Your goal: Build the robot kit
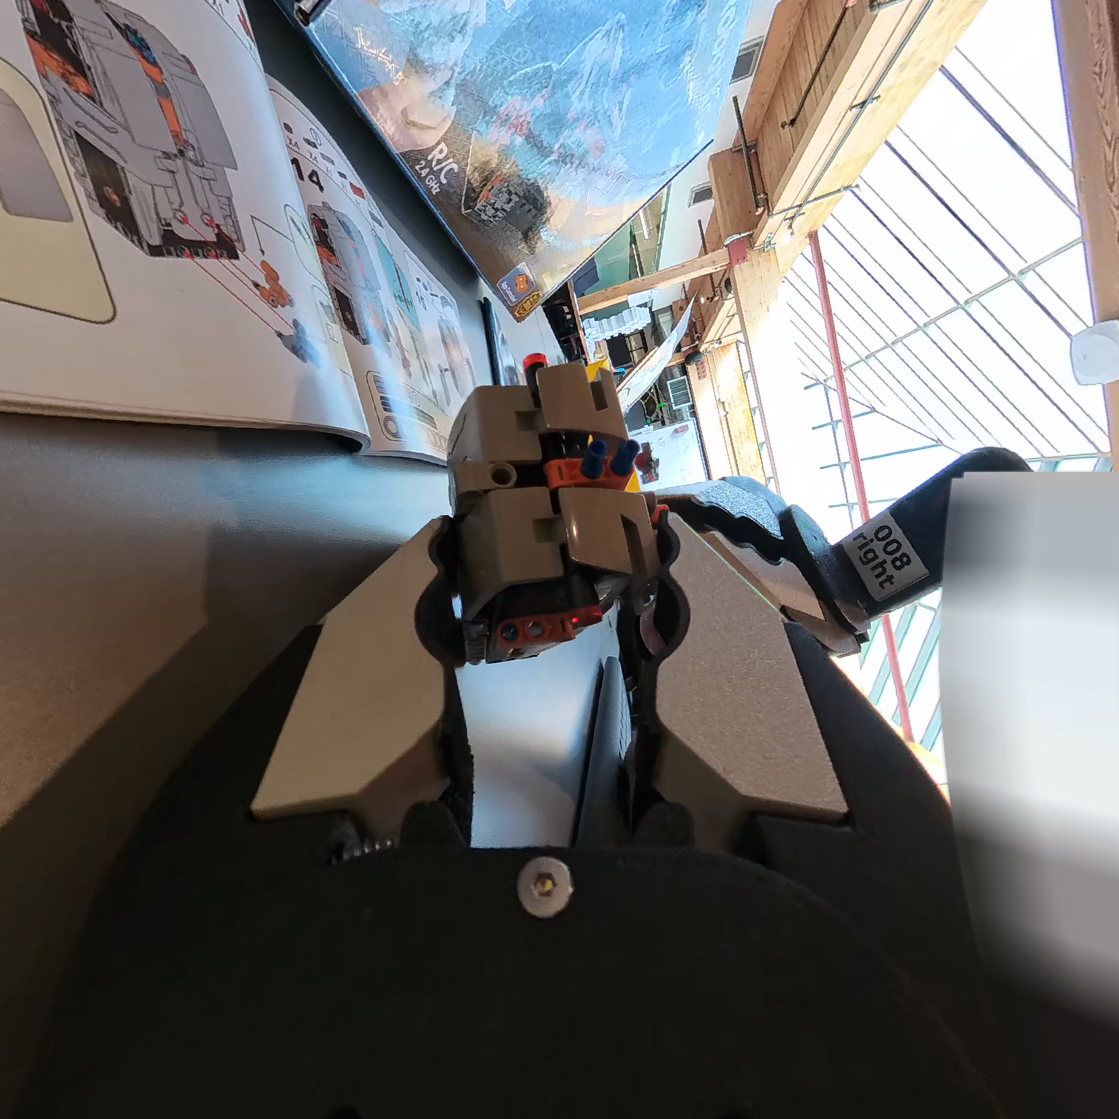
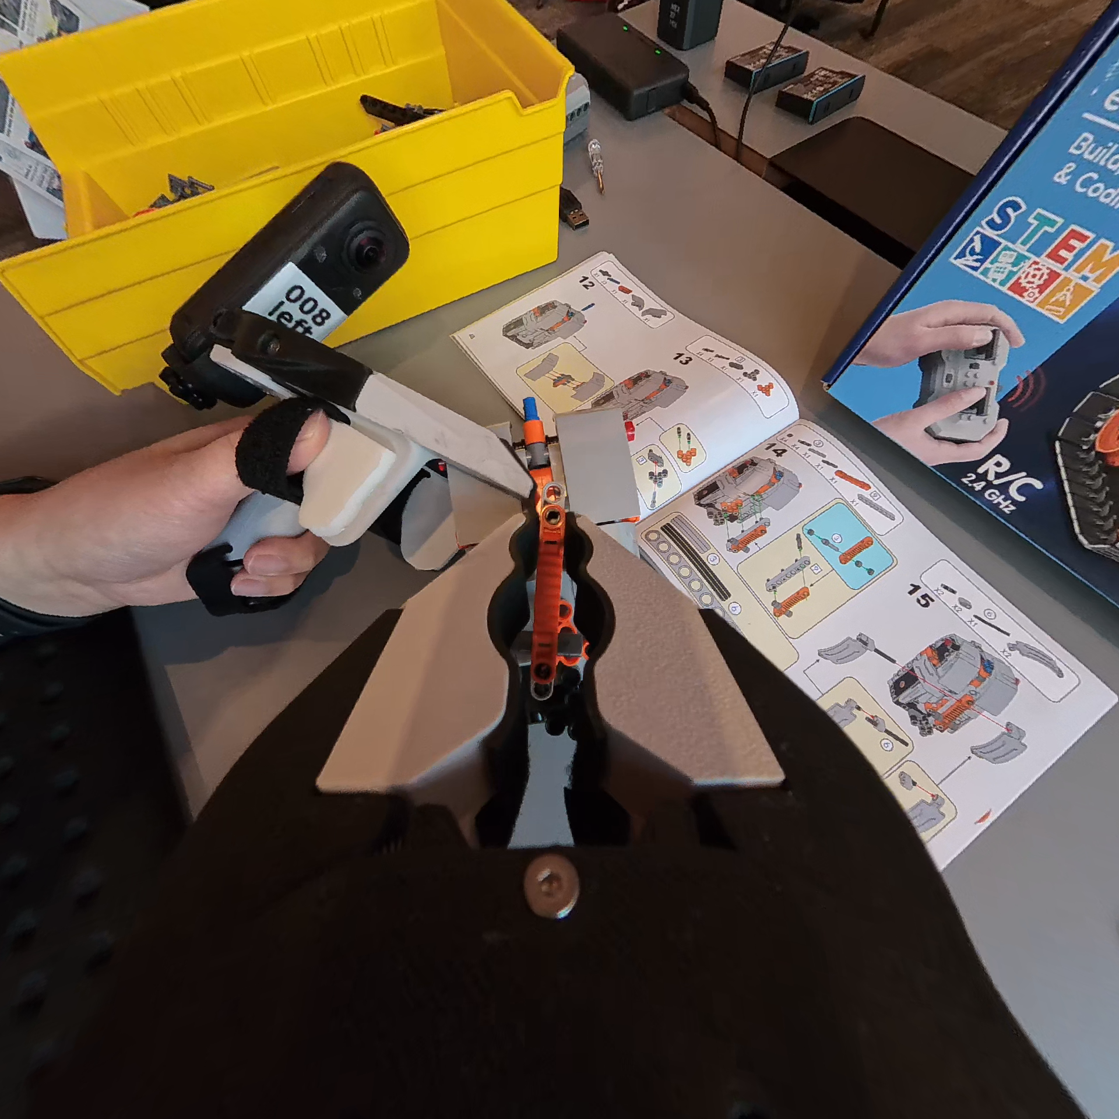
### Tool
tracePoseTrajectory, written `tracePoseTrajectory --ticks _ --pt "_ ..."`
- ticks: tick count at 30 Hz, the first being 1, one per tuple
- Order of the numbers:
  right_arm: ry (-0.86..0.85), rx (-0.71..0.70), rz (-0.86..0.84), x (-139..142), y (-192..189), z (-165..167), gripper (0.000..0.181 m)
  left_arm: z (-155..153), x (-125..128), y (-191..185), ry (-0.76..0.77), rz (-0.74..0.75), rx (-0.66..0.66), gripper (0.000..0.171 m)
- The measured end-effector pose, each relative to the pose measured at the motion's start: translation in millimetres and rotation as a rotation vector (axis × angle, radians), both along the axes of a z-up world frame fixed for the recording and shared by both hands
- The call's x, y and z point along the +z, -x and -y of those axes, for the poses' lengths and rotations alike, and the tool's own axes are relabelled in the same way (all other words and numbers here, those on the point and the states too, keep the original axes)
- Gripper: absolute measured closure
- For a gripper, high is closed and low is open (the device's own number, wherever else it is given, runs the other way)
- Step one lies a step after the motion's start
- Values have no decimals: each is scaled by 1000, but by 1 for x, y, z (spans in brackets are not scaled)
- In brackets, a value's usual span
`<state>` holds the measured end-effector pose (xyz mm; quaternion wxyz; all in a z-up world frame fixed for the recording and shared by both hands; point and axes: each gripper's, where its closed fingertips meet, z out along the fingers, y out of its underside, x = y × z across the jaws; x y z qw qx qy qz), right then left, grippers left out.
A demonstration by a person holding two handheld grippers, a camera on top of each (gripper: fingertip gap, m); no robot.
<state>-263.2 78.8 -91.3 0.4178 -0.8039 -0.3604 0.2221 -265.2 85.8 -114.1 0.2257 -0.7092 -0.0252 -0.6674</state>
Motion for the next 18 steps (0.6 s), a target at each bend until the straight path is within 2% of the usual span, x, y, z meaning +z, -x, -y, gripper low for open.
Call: tracePoseTrajectory --ticks 13,18 --pt "-27 8 38 1 0 2 175 0 4 0 14 37 3 102" --pt "-72 44 85 1 0 4 175 0 2 0 26 38 1 106"
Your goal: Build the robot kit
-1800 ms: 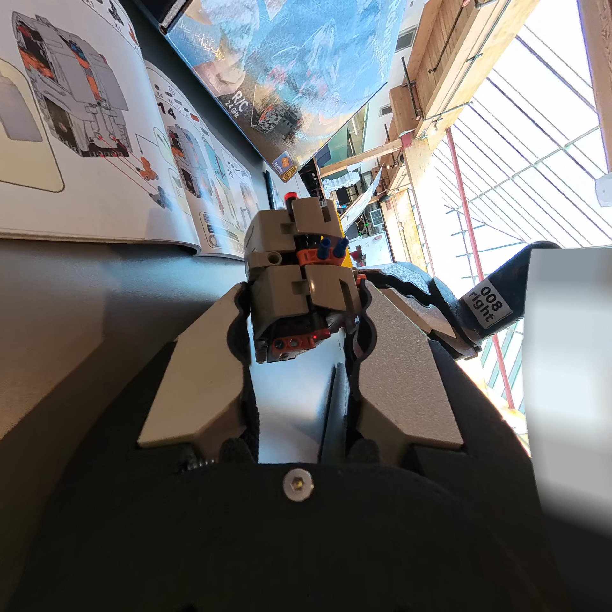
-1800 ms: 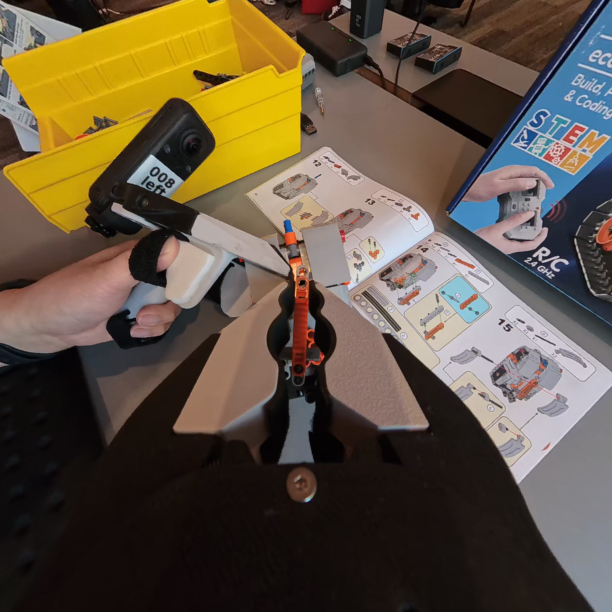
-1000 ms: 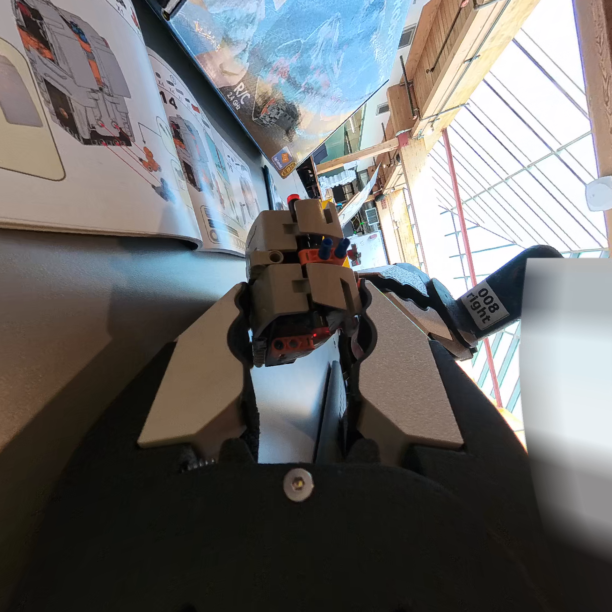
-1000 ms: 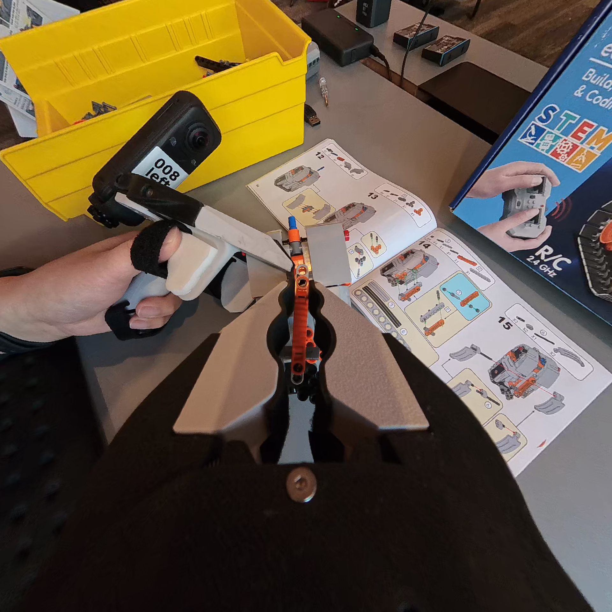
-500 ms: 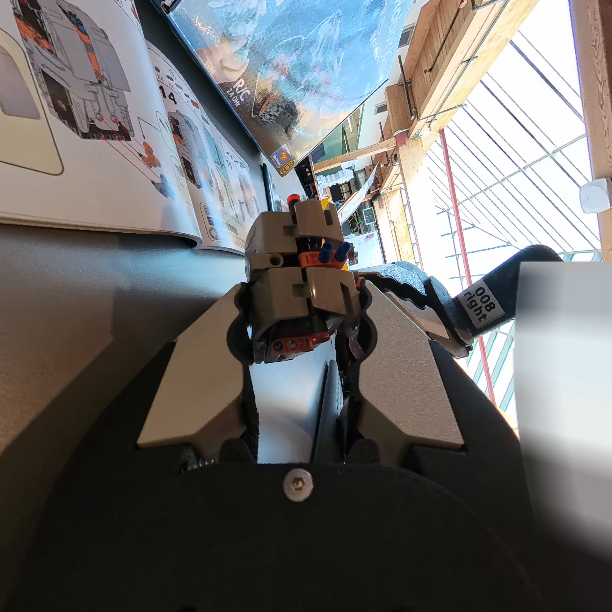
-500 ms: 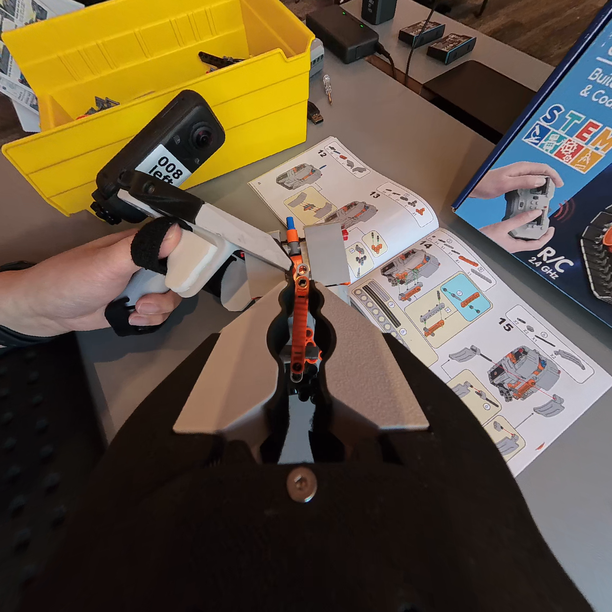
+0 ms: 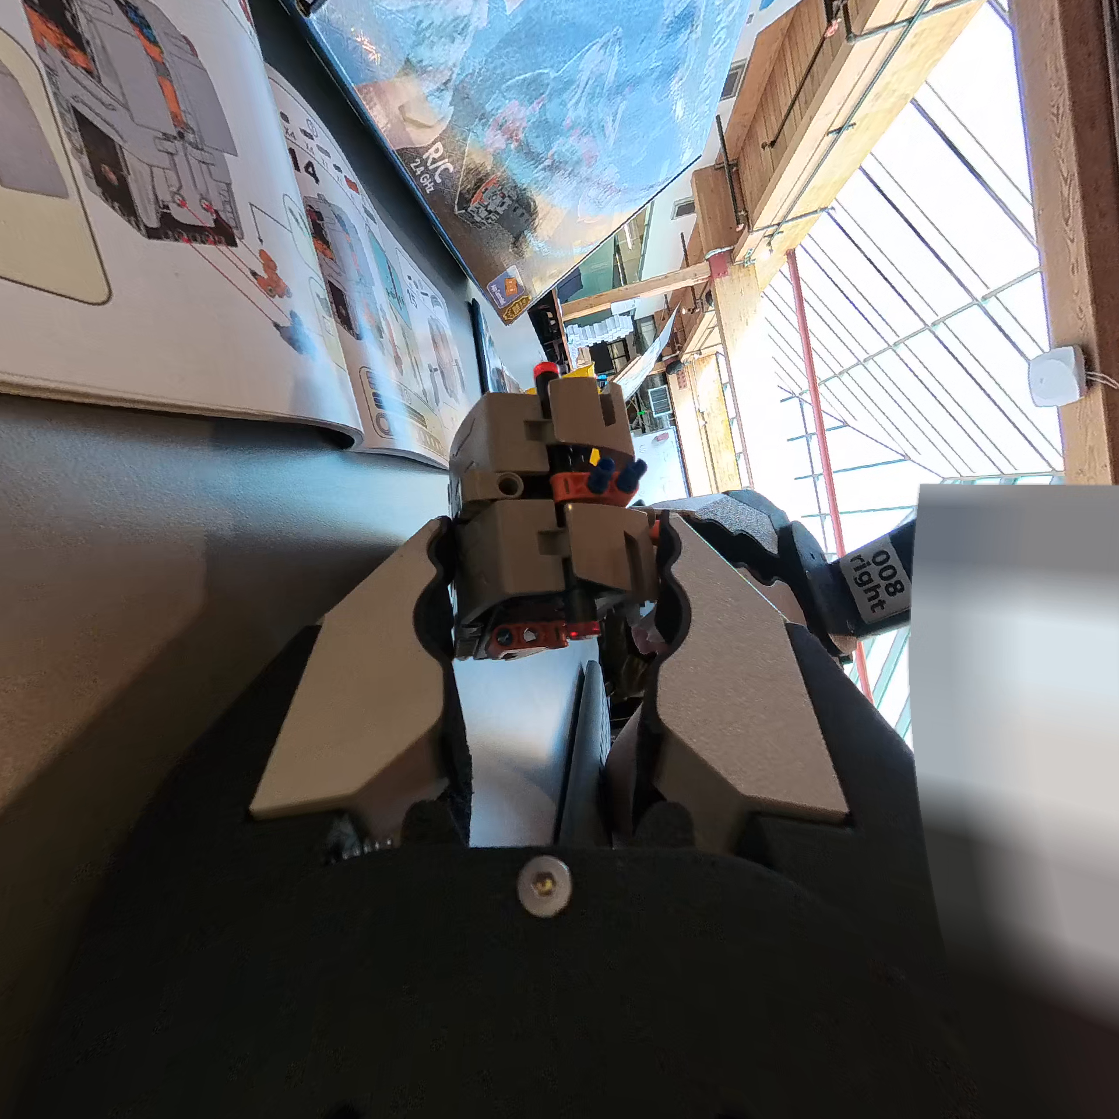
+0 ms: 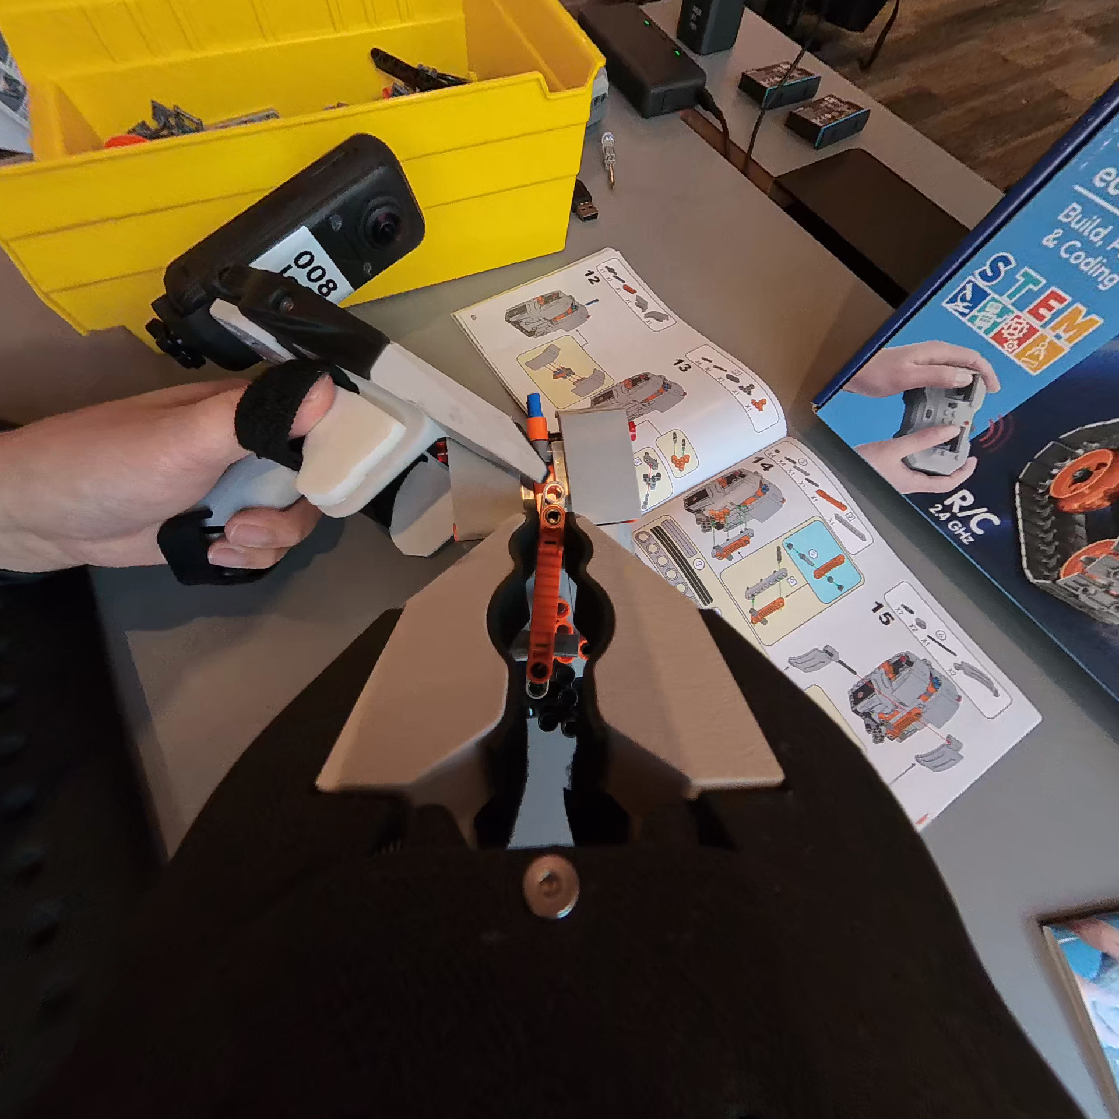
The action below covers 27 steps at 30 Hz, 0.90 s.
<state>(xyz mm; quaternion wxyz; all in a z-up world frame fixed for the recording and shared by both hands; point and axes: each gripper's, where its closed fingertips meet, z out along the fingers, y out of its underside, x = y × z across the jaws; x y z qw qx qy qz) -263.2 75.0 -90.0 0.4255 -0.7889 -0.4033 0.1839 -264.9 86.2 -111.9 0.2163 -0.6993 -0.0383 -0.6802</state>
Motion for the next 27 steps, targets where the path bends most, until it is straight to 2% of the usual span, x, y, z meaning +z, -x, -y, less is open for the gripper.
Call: tracePoseTrajectory --ticks 6,14,19,27 --pt "15 43 -17 0 -1 0 175 1 -1 -1 6 -1 -6 106" --pt "191 78 -197 1 -2 4 175 1 1 -1 13 14 -22 107" --pt "213 140 -236 5 -2 8 176 3 1 -1 19 20 -34 107" --pt "250 136 -304 9 -8 6 176 4 2 -2 20 29 -47 108"
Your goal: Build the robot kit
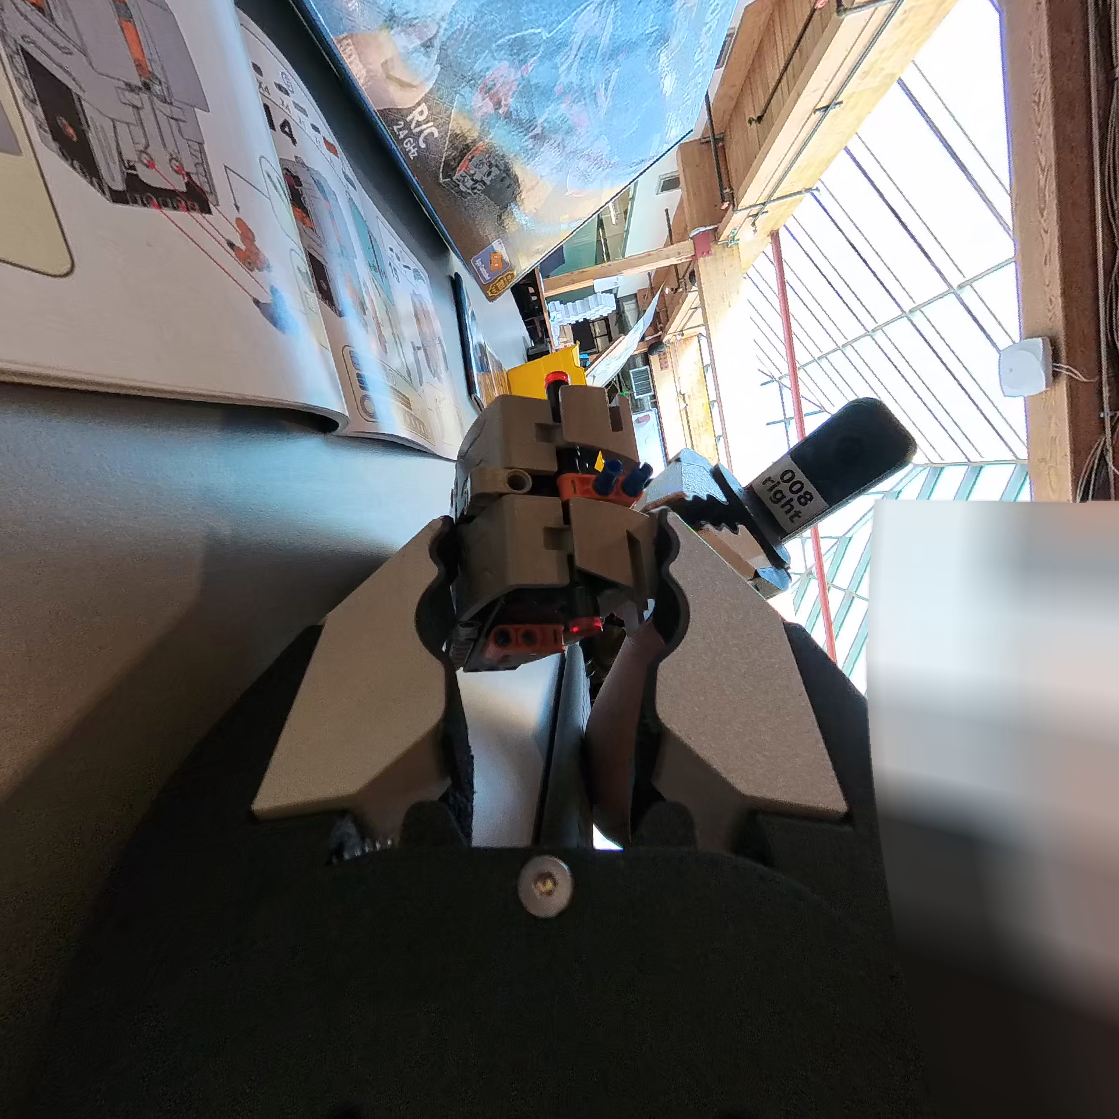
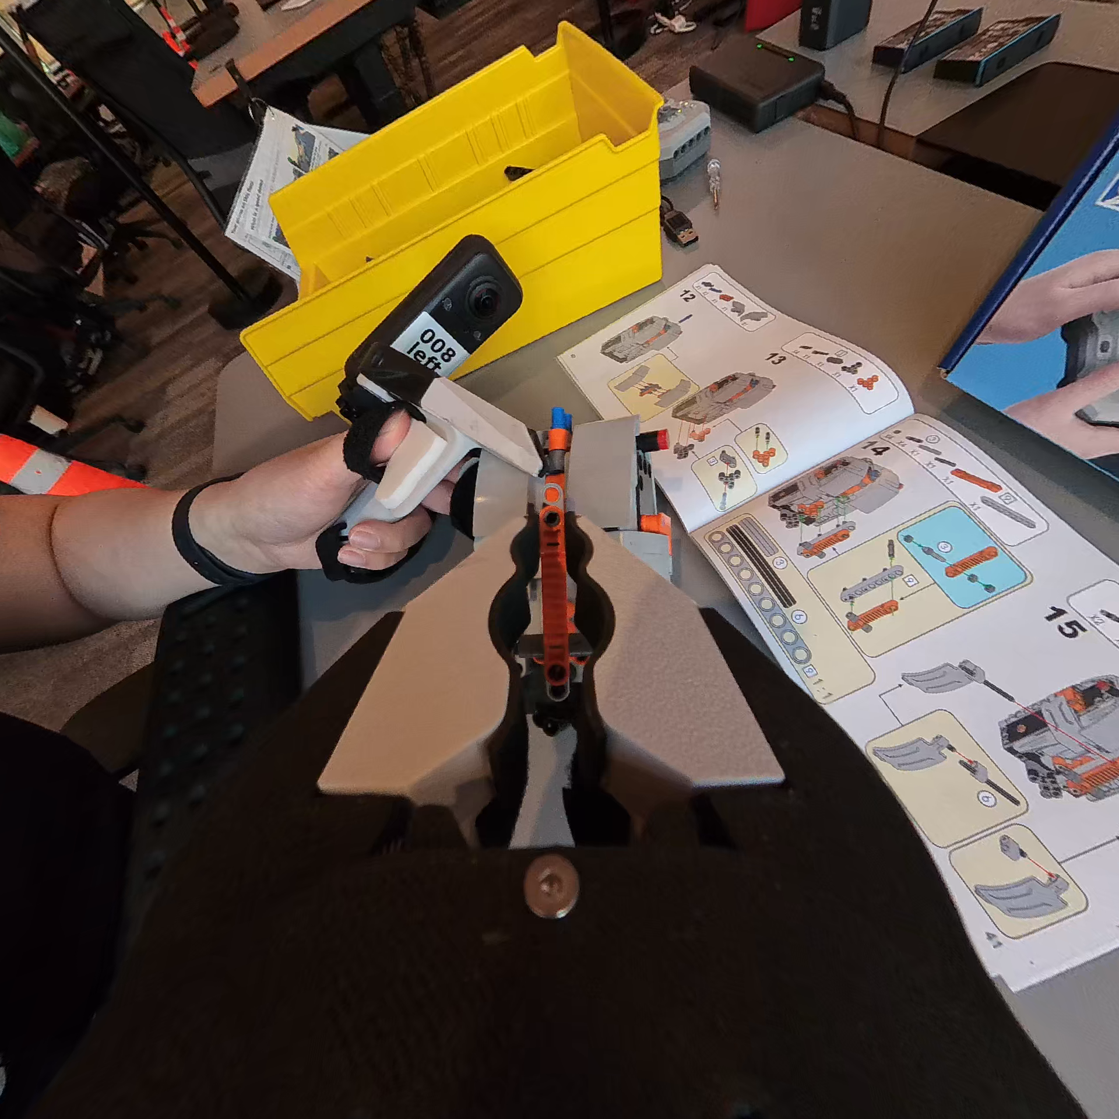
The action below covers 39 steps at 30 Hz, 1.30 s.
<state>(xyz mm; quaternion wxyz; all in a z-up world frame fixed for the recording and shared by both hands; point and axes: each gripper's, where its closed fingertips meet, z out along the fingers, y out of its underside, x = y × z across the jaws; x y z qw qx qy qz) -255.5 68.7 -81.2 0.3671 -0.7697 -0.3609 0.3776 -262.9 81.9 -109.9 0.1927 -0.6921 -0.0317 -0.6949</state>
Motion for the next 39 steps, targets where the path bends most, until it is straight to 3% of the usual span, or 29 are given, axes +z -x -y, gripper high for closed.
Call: tracePoseTrajectory --ticks 12,26,31,39 --pt "-88 -54 129 -6 4 -2 176 0 -2 1 14 -4 6 108" --pt "-42 -41 107 -5 11 3 176 0 -1 1 13 -2 7 108" --pt "-114 -58 192 -9 10 2 175 -1 -3 2 17 -9 9 108" --pt "-113 -78 193 -7 8 0 176 -1 -3 1 17 -8 9 108"
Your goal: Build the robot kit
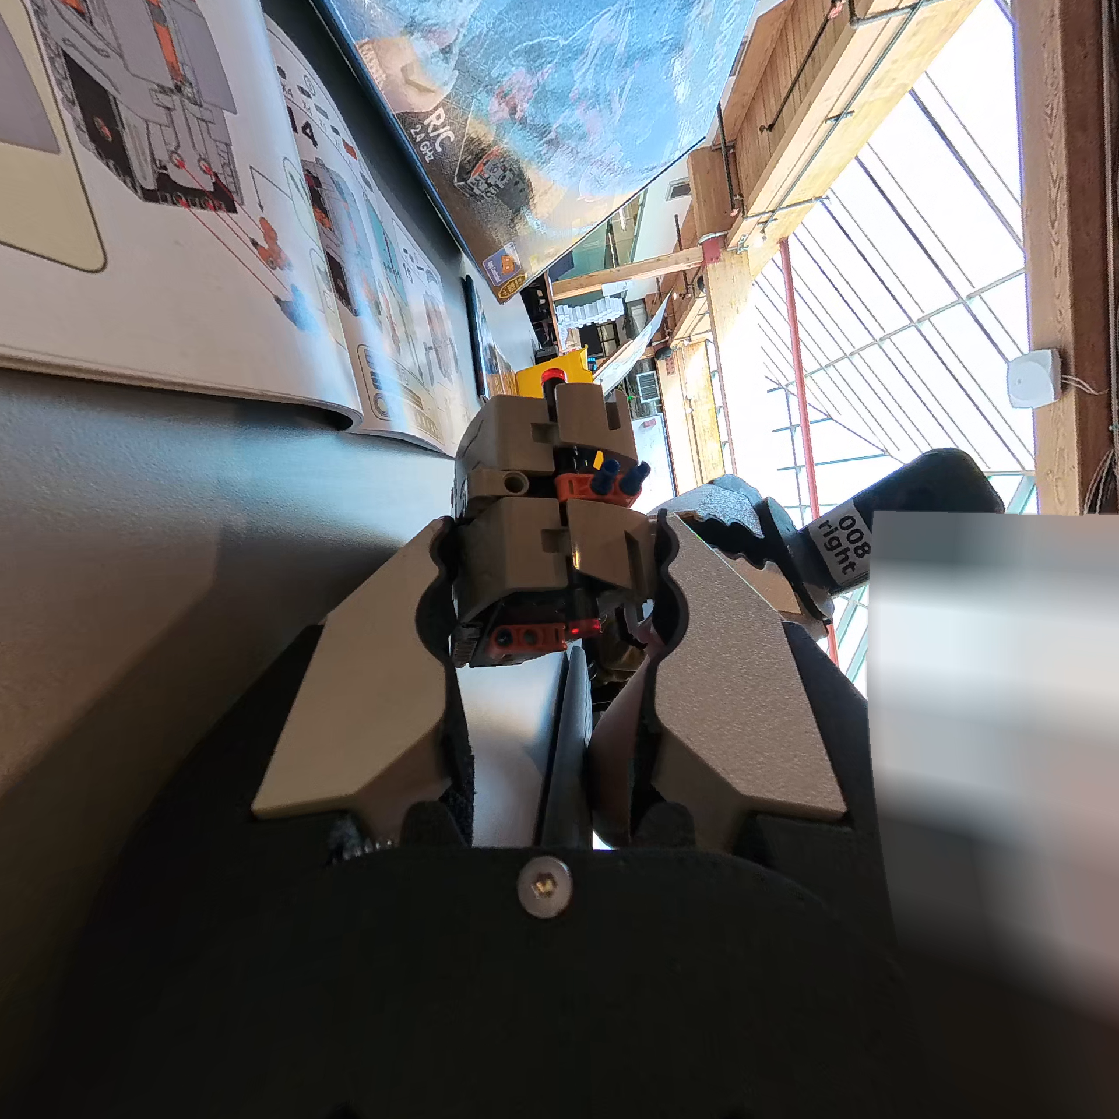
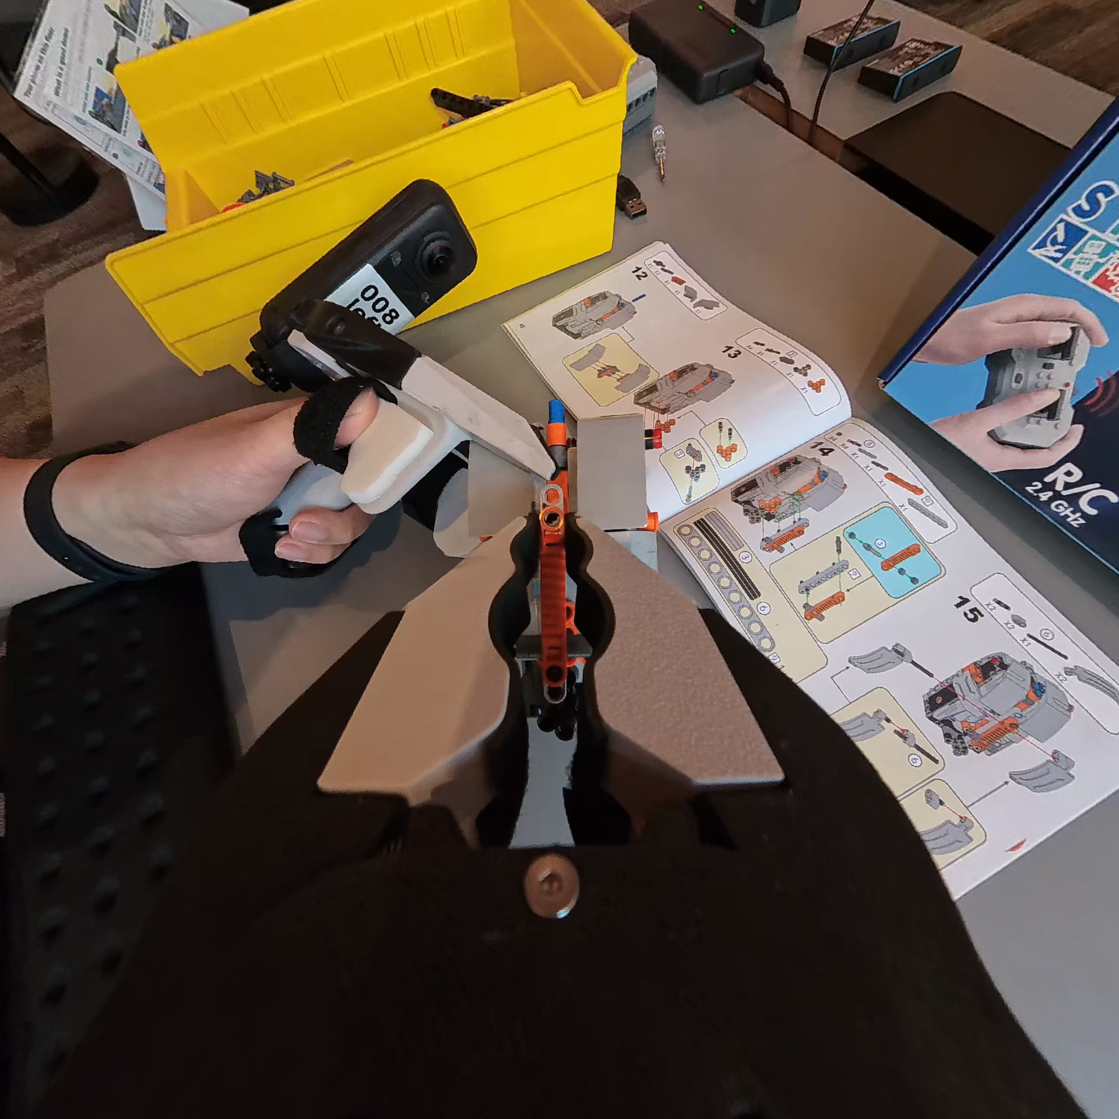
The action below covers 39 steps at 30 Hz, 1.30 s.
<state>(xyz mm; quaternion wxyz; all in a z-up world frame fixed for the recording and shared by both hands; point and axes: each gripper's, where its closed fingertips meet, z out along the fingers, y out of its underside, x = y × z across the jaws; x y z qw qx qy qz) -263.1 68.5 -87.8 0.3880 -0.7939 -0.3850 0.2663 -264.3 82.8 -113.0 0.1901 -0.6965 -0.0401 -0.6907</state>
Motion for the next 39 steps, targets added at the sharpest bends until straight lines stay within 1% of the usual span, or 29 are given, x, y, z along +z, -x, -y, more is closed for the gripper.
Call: tracePoseTrajectory --ticks 9,15,27,35,39 --pt "-37 -5 26 -2 1 -2 175 0 -1 0 -5 -9 0 108" --pt "-26 -22 10 -3 1 -4 175 0 -1 1 -8 -17 3 108" --pt "-119 -15 72 -3 2 -6 175 -1 -2 1 -7 -24 8 108" --pt "-47 -42 -2 -2 1 -7 175 -2 -1 1 -6 -8 16 107" --pt "-65 -45 15 -2 2 -7 175 -3 -1 2 1 6 23 107"
